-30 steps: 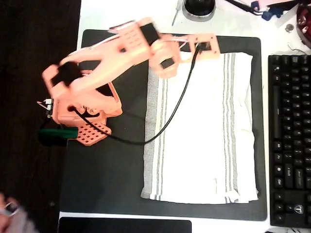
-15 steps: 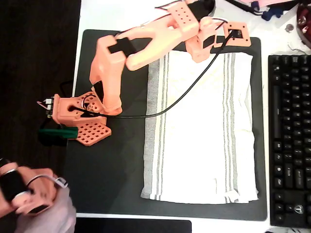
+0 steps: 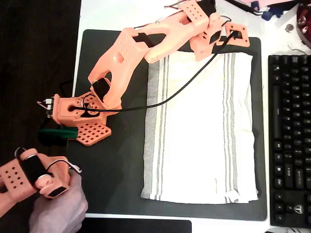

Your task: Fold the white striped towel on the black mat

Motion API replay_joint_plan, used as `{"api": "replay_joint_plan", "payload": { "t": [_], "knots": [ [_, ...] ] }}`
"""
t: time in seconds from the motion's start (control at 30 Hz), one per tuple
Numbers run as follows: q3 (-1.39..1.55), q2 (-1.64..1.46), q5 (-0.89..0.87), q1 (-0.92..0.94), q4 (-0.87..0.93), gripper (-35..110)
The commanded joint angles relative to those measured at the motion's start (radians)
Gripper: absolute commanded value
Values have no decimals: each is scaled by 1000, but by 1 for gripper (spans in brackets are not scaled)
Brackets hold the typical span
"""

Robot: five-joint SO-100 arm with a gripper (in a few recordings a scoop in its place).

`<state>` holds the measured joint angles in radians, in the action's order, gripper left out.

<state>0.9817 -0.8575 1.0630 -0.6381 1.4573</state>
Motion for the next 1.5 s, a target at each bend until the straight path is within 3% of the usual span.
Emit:
{"api": "replay_joint_plan", "payload": {
  "t": [0.0,0.47,0.77,1.47],
  "knots": [
    [-40,-3,6,-18,-6,6],
    [-81,23,28,-25,-14,11],
    [-87,54,51,-18,0,0],
    [-227,-272,92,11,255,0]
  ]
}}
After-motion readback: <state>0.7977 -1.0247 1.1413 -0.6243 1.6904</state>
